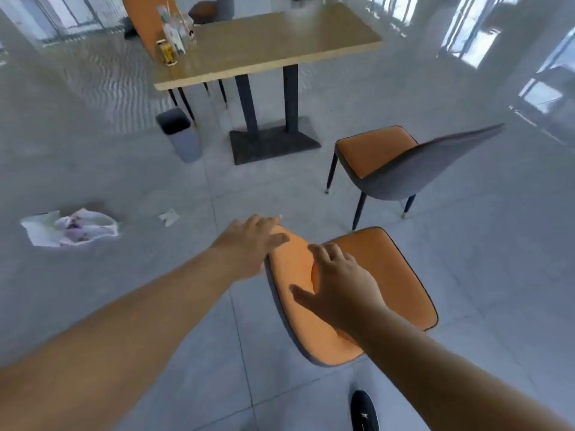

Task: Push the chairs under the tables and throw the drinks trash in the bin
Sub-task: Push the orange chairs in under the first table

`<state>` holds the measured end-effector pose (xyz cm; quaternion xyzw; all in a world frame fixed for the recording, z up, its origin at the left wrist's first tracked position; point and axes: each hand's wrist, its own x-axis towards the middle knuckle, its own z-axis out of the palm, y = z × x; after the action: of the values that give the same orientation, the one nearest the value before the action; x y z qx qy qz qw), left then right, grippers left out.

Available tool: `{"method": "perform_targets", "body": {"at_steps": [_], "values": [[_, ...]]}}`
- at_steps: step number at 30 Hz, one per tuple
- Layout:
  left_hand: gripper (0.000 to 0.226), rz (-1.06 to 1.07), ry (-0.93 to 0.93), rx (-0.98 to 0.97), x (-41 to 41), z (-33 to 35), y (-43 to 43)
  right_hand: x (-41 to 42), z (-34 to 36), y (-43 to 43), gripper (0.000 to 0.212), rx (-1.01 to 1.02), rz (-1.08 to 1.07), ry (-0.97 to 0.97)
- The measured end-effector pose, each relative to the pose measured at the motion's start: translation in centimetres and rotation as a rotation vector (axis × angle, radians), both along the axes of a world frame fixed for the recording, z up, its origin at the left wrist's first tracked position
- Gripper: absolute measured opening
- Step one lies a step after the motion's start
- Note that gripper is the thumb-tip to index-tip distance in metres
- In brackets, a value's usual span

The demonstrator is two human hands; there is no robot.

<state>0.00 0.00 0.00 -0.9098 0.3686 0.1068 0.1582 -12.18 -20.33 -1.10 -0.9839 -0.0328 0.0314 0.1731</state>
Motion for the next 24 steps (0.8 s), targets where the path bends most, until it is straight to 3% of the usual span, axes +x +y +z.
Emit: {"method": "perform_targets", "body": {"at_steps": [6, 10, 17, 21, 24], "values": [[0.060, -0.145, 0.055, 0.079, 1.9, -4.3, 0.0, -2.4, -4.8, 5.3, 0.099, -0.061, -0.024, 0.242], [0.041, -0.135, 0.136, -0.037, 2.7, -6.3, 1.3, -2.9, -6.4, 6.2, 0.087, -0.121, -0.057, 0.376], [0.037, -0.131, 0.134, -0.092, 2.5, -7.1, 3.4, -1.7, -6.4, 5.4, 0.081, -0.166, 0.027, 0.415], [0.041, -0.013, 0.172, -0.116, 1.0, -7.2, 4.3, -0.4, -6.6, 2.2, 0.077, -0.235, 0.140, 0.414], [0.035, 0.098, 0.248, -0.194, -0.3, -7.0, 4.1, 1.2, -6.3, -1.1, 0.063, -0.294, 0.170, 0.416]]}}
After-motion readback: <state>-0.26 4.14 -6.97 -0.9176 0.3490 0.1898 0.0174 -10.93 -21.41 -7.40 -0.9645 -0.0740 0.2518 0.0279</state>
